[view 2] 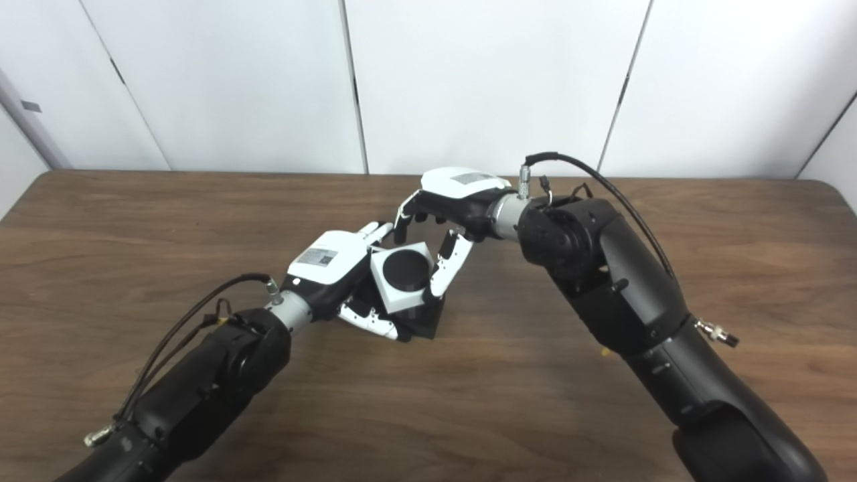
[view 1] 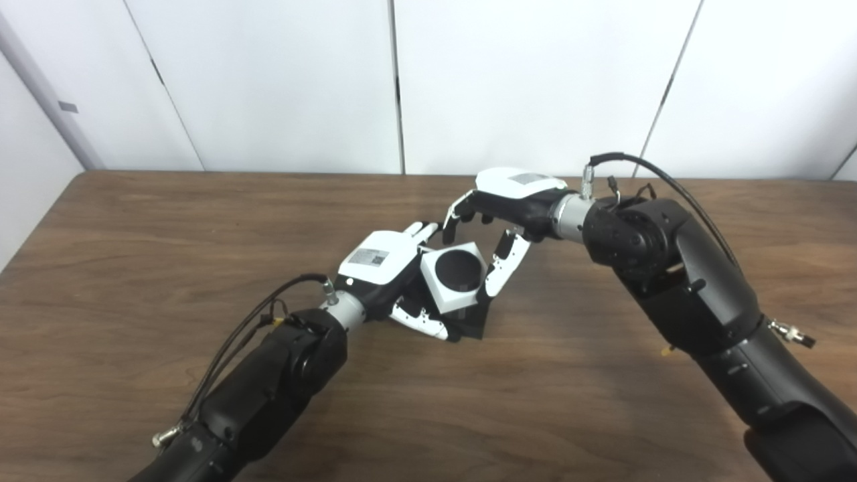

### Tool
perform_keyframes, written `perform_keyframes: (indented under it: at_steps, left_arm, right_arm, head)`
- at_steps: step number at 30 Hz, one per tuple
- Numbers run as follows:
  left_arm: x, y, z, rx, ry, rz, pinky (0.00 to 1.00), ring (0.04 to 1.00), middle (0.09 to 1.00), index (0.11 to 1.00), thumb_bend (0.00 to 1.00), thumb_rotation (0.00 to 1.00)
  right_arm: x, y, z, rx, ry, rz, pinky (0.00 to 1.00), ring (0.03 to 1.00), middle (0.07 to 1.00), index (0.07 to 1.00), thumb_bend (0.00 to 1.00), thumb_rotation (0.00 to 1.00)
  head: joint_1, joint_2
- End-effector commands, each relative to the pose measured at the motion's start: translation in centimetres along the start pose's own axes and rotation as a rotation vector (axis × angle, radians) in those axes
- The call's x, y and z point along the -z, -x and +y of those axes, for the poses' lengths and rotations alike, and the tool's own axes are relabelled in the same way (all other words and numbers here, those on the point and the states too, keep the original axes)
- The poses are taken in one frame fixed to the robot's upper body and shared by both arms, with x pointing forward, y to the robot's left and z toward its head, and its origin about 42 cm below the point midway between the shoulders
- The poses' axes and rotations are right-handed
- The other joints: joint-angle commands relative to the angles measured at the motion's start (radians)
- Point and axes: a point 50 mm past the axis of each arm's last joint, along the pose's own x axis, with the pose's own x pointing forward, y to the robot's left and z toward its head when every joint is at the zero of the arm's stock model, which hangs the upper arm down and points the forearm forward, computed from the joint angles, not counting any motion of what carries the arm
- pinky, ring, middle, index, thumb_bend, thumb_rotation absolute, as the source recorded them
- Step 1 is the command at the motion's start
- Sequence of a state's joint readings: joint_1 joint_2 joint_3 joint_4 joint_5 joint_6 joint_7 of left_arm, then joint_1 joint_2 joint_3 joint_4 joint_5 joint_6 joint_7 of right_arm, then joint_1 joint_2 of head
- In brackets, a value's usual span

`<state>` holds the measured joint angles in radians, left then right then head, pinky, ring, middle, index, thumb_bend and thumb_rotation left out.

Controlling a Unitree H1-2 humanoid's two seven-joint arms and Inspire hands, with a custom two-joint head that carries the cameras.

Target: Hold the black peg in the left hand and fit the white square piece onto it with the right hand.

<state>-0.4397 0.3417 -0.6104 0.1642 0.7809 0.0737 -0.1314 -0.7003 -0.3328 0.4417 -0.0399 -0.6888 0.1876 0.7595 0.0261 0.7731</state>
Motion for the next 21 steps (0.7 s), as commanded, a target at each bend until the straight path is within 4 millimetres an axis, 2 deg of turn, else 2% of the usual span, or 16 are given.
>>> perform_keyframes:
  at_steps: [1, 10, 21]
  left_arm:
    - [0.76, 1.88, -5.44, 0.281, -0.024, 0.060, 0.90, 1.000, 1.000, 0.993, 1.00, 0.43]
    - [0.91, 2.09, -5.54, 0.291, -0.034, 0.069, 0.89, 1.000, 1.000, 1.000, 1.00, 0.47]
    - [0.84, 2.16, -5.51, 0.275, -0.029, 0.073, 0.89, 1.000, 1.000, 1.000, 1.00, 0.43]
  right_arm:
    - [-0.88, 0.61, -3.58, 0.082, 0.066, -0.029, 0.74, 0.821, 0.820, 0.675, 0.91, 0.28]
    - [-0.98, 0.60, -3.57, 0.081, 0.070, -0.029, 0.74, 0.818, 0.820, 0.675, 0.91, 0.27]
    - [-0.81, 0.65, -3.47, 0.084, 0.066, -0.030, 0.73, 0.820, 0.819, 0.670, 0.91, 0.27]
  head:
    - [0.001, 0.001]
    - [0.003, 0.001]
    - [0.002, 0.002]
